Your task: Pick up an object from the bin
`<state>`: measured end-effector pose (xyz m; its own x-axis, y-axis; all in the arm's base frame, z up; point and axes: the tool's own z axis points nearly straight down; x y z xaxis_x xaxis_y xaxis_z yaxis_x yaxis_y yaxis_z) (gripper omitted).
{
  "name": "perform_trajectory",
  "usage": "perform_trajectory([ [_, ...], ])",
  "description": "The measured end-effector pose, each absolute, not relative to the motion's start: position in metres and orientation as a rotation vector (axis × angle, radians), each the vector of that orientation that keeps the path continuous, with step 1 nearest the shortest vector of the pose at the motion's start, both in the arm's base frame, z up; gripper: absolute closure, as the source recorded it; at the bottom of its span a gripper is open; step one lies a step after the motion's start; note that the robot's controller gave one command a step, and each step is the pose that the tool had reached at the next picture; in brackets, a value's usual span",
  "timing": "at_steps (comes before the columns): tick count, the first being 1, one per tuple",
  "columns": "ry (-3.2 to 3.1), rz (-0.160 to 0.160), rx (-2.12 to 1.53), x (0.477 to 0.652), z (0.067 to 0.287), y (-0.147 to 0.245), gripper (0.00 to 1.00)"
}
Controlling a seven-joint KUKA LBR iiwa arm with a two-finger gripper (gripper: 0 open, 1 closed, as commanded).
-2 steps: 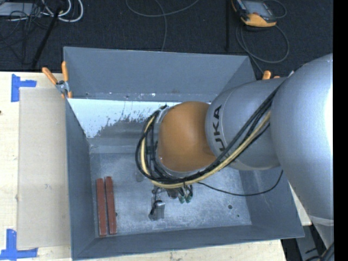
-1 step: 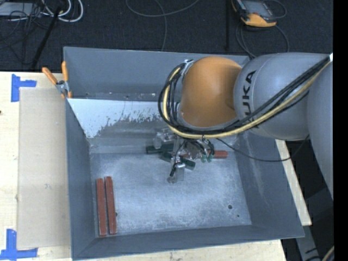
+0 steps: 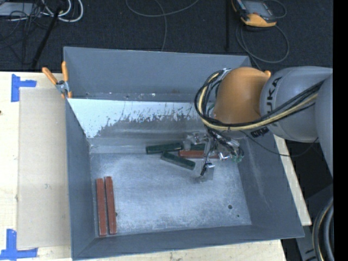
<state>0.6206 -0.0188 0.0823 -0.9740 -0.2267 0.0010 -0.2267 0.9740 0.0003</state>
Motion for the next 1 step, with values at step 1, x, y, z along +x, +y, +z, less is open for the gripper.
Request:
perform_trajectory([
  [1,-3.135,-0.001,0.231,0.6225,0.0743,-0.0396,0.0],
])
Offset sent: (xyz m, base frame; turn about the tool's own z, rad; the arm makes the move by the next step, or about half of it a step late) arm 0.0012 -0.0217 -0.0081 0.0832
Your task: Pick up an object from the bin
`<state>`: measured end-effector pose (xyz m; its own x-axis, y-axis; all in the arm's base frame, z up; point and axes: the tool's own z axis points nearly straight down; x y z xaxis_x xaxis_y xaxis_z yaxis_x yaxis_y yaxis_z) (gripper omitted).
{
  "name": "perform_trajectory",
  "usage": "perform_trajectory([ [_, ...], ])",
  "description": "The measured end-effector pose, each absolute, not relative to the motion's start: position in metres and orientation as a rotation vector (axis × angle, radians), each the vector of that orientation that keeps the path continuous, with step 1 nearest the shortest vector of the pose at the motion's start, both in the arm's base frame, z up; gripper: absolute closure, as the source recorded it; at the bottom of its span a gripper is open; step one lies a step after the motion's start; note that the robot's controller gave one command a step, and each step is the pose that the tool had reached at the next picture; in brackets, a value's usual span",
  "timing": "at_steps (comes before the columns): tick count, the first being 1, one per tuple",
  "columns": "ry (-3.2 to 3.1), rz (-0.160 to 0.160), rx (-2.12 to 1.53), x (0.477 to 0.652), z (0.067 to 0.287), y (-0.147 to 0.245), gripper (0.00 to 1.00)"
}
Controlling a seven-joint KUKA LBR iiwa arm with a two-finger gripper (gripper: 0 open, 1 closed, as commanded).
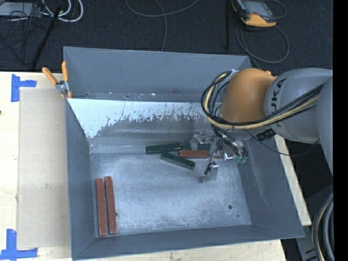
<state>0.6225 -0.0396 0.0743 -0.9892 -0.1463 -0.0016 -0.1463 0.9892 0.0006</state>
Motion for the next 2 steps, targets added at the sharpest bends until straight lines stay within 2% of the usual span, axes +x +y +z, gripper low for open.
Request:
perform_trajectory([
  [1,3.125,0.002,-0.224,0.6244,0.0768,-0.04,1.0],
  [2,3.138,0.002,-0.224,0.6211,0.0736,-0.0408,0.0],
])
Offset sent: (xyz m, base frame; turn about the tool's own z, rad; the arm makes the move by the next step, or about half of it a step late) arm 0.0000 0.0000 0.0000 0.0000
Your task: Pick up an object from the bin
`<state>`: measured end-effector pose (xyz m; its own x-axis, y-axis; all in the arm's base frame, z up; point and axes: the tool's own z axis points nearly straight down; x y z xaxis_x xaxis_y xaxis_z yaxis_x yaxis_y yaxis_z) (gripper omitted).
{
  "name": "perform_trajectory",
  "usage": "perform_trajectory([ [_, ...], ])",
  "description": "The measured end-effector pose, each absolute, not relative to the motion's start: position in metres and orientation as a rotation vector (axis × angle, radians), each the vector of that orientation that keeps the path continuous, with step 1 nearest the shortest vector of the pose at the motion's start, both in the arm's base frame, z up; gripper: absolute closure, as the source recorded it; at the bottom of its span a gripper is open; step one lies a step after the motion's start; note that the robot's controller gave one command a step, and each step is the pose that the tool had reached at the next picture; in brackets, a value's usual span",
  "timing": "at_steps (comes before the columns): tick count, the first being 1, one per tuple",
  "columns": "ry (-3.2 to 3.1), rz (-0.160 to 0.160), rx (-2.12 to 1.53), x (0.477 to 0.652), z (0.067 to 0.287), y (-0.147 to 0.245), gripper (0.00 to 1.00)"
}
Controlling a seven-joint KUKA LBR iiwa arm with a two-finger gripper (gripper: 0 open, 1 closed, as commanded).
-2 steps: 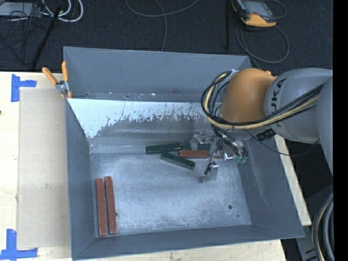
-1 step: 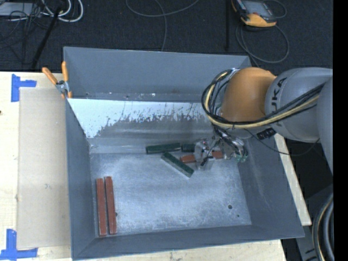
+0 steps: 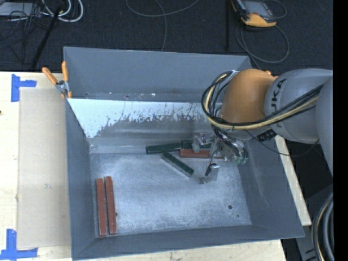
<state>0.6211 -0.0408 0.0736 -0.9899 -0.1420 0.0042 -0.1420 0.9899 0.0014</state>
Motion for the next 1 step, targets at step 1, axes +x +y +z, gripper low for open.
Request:
perform_trajectory([
  [1,-3.015,-0.004,0.888,0.6177,0.0776,0.035,0.0],
])
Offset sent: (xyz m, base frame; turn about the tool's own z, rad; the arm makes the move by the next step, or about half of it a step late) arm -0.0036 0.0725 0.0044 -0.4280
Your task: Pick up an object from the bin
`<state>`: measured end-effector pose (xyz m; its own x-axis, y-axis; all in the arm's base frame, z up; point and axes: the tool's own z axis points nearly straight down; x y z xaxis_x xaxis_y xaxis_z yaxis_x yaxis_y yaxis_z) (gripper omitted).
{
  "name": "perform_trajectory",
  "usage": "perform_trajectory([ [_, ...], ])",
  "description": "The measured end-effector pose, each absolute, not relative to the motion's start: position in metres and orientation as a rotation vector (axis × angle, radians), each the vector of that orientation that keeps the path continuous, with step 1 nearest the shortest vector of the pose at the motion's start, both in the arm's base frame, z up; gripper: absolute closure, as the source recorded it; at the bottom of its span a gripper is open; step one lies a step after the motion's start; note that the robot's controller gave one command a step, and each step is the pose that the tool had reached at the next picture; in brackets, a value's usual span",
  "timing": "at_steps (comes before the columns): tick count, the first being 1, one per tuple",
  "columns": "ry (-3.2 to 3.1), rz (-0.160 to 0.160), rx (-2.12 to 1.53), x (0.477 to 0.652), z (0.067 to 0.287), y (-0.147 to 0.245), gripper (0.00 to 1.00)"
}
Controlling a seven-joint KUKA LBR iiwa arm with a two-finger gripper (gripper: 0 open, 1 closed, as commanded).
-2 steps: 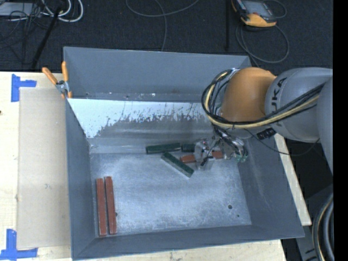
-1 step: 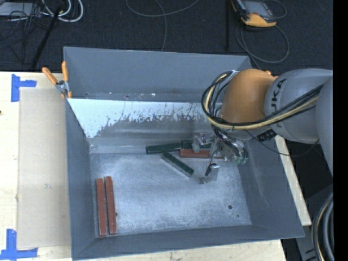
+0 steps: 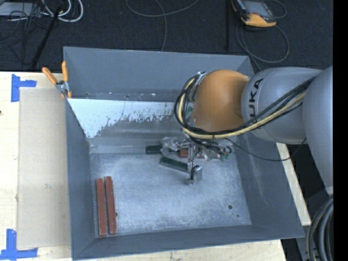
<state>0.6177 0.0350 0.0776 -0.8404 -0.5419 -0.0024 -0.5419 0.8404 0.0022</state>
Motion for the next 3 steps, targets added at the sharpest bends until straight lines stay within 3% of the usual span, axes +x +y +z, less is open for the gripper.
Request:
perform_trajectory([
  [1,3.016,0.003,-0.877,0.618,0.077,0.032,1.0],
  [2,2.847,-0.001,-1.317,0.601,0.178,0.038,1.0],
  [3,2.849,-0.004,-1.298,0.598,0.28,0.047,1.0],
])
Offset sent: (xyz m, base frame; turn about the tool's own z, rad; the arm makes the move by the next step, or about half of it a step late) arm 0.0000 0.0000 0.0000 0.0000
